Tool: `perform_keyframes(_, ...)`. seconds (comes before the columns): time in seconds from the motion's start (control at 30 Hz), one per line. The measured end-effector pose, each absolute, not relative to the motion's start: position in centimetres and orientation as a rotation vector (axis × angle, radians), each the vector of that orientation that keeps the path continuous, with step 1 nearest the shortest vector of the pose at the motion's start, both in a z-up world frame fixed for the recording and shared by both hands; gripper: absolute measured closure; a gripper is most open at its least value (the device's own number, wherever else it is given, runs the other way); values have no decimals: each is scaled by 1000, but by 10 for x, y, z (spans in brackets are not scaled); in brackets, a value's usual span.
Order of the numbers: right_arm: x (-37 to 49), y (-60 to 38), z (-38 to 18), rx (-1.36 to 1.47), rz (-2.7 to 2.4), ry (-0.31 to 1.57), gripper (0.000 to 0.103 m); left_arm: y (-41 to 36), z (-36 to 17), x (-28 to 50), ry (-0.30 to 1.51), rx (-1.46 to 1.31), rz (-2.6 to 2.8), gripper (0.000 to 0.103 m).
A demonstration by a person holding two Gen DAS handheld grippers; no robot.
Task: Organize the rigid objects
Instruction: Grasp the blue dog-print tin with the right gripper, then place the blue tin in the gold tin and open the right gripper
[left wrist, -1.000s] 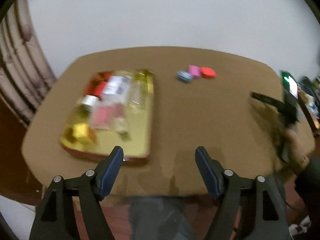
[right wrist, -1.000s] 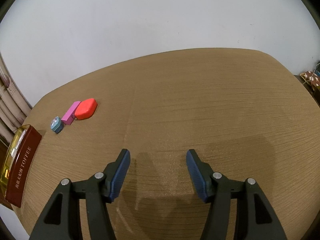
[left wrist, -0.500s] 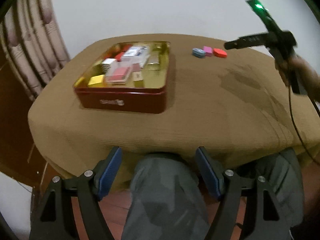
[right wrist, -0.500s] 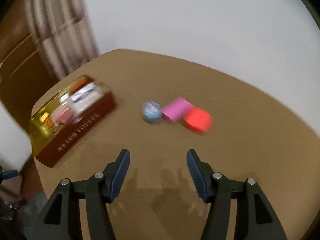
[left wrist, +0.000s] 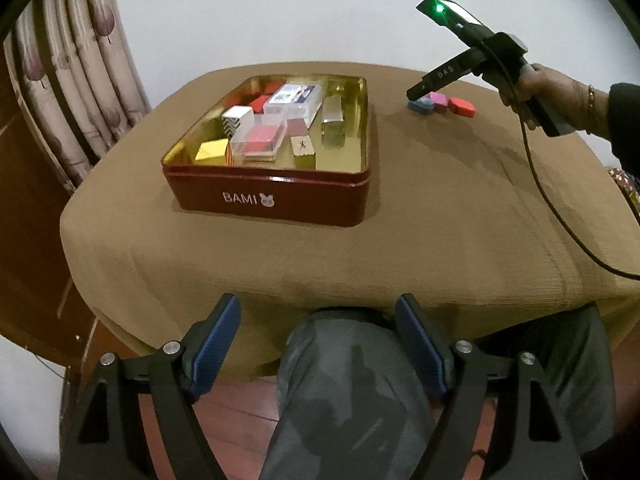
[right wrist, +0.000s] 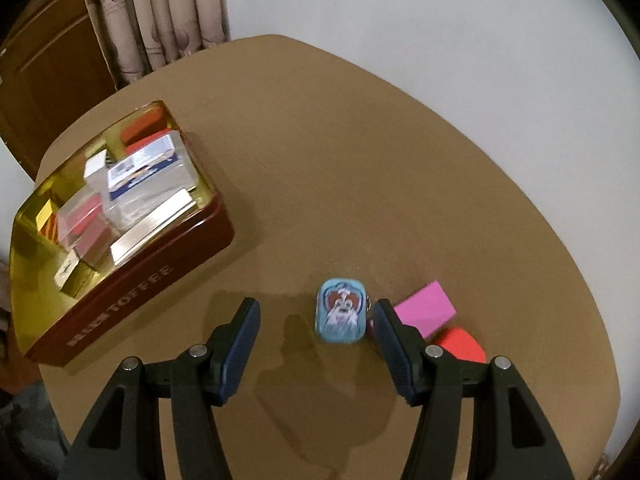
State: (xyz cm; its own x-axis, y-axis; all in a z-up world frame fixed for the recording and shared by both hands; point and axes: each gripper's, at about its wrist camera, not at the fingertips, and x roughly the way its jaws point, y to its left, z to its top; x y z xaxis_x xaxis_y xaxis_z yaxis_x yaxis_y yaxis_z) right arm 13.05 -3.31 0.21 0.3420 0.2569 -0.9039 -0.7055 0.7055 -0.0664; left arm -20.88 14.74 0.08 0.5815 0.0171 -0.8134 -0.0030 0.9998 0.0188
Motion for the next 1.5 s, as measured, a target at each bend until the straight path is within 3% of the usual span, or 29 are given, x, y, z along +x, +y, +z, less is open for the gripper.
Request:
perform_keyframes(0.17,141,-28,-14,-536,655,1081,51,153,-8,-205,991,-5,14,27)
perform_keyframes(0.2,143,-27,-18,-540,651,1093,56,154,-10,-204,1001,-8,16,27)
perform_keyframes(0.23,144,-27,-22,-535,653,1114,70,155,-12,-203,1010,-12,17,27)
perform_keyframes(0.27,144,-28,-24,-533,655,1120,72,157,-13,-202,1020,-19,20,27)
perform_keyframes(0.47,135,-36,-16,-462,631,1113,72,163,-16,-201,1045,-56,39,27)
perform_keyframes(0.8,43,8,60,-248,877,1044,72,165,-9,-207,1032,-75,59,22)
perform_keyframes(1.5,35,82,11,-275,752,1185,72,178,-4,-206,1035,-146,51,22)
